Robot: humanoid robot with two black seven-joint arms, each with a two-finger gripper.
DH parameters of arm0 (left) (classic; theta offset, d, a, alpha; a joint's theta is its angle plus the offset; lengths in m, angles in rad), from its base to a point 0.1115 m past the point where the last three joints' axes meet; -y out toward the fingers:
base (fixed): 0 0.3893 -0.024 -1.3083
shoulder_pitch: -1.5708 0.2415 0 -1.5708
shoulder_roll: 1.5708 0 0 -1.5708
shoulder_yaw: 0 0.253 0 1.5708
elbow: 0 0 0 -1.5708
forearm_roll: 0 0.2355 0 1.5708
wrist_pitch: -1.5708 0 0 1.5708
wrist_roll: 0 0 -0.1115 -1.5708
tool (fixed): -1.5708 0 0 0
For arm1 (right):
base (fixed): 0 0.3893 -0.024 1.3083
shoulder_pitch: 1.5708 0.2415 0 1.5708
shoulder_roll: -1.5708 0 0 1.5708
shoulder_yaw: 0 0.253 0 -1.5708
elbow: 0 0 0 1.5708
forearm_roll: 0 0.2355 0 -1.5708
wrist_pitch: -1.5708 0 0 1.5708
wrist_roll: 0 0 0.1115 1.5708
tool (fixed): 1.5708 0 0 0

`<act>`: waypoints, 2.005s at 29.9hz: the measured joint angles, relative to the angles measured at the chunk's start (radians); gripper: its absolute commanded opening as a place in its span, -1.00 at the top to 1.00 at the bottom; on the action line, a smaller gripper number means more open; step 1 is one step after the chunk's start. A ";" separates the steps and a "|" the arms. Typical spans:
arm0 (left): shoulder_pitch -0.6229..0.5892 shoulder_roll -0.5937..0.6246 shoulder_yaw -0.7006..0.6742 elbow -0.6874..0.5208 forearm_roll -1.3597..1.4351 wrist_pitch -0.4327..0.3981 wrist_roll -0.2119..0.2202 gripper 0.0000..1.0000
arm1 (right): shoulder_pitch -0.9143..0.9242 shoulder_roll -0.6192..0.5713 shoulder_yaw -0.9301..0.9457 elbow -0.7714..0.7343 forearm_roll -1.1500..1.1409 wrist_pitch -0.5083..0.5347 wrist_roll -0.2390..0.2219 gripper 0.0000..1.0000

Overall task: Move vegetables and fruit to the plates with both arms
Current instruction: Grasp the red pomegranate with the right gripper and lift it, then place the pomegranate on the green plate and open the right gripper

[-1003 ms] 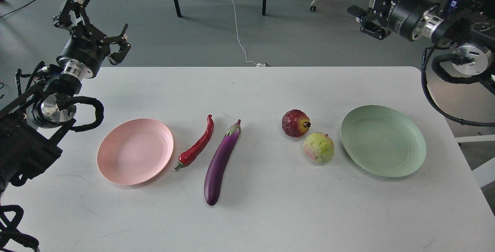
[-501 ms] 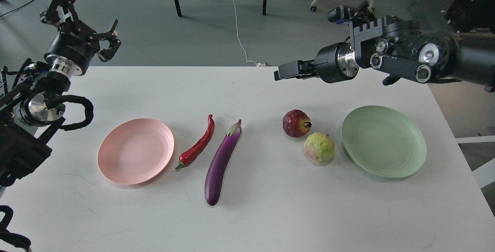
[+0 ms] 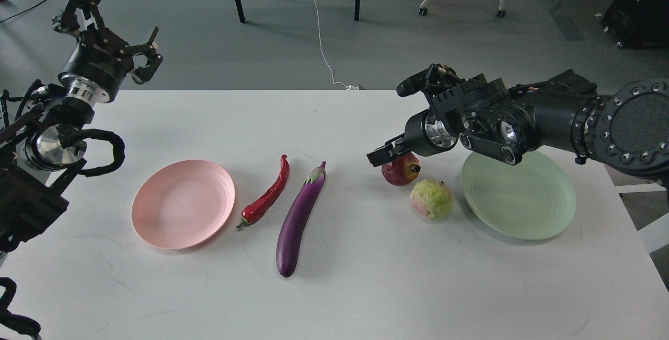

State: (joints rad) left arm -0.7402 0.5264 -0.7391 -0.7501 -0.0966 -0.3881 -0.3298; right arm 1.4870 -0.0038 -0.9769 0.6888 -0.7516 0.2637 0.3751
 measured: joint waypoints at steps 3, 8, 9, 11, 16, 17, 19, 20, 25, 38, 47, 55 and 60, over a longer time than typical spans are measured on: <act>0.003 0.000 0.001 0.000 0.000 0.000 0.000 -0.96 | -0.009 0.003 -0.046 -0.009 -0.023 -0.015 0.008 -0.63; 0.012 0.001 0.001 0.003 0.001 0.000 0.000 -0.96 | -0.011 0.004 -0.091 -0.014 -0.055 -0.020 0.017 -0.07; 0.012 0.002 0.001 0.004 0.001 0.000 0.000 -0.96 | -0.011 0.004 -0.092 -0.014 -0.056 -0.021 0.017 0.00; 0.013 0.003 0.001 0.004 0.002 0.000 0.000 -0.96 | -0.011 0.004 -0.084 -0.016 -0.054 -0.033 0.017 0.08; 0.014 0.009 0.001 0.005 0.001 0.000 0.000 -0.96 | 0.000 0.004 -0.021 -0.011 -0.035 -0.082 0.017 0.09; 0.014 0.009 0.001 0.005 0.001 0.000 0.000 -0.96 | 0.008 0.002 -0.015 -0.009 -0.034 -0.085 0.017 0.09; 0.014 0.011 0.001 0.005 0.001 0.000 0.000 -0.96 | 0.032 -0.025 -0.009 -0.003 -0.034 -0.087 0.015 0.08; 0.014 0.013 0.001 0.005 0.001 0.000 0.000 -0.96 | 0.047 -0.048 -0.009 0.002 -0.034 -0.087 0.012 0.07; 0.014 0.027 0.001 0.005 0.001 0.001 0.000 -0.96 | 0.072 -0.197 -0.033 0.062 -0.061 -0.087 0.008 0.02; 0.013 0.017 0.009 0.004 0.002 0.003 0.000 -0.96 | -0.081 -0.418 -0.069 0.075 -0.118 -0.175 0.012 -0.46; 0.013 0.019 0.010 0.004 0.002 0.002 0.000 -0.96 | -0.074 -0.423 -0.069 0.086 -0.118 -0.177 0.012 -0.93; 0.023 0.027 0.010 0.005 0.002 0.001 0.000 -0.96 | 0.099 -0.440 -0.064 0.232 -0.118 -0.166 0.011 -0.93; 0.024 0.027 0.010 0.003 0.001 0.002 0.000 -0.96 | 0.241 -0.421 -0.050 0.443 -0.107 -0.165 0.009 -0.93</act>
State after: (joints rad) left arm -0.7167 0.5537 -0.7286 -0.7471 -0.0951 -0.3862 -0.3298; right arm 1.7279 -0.4250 -1.0274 1.1323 -0.8588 0.0990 0.3841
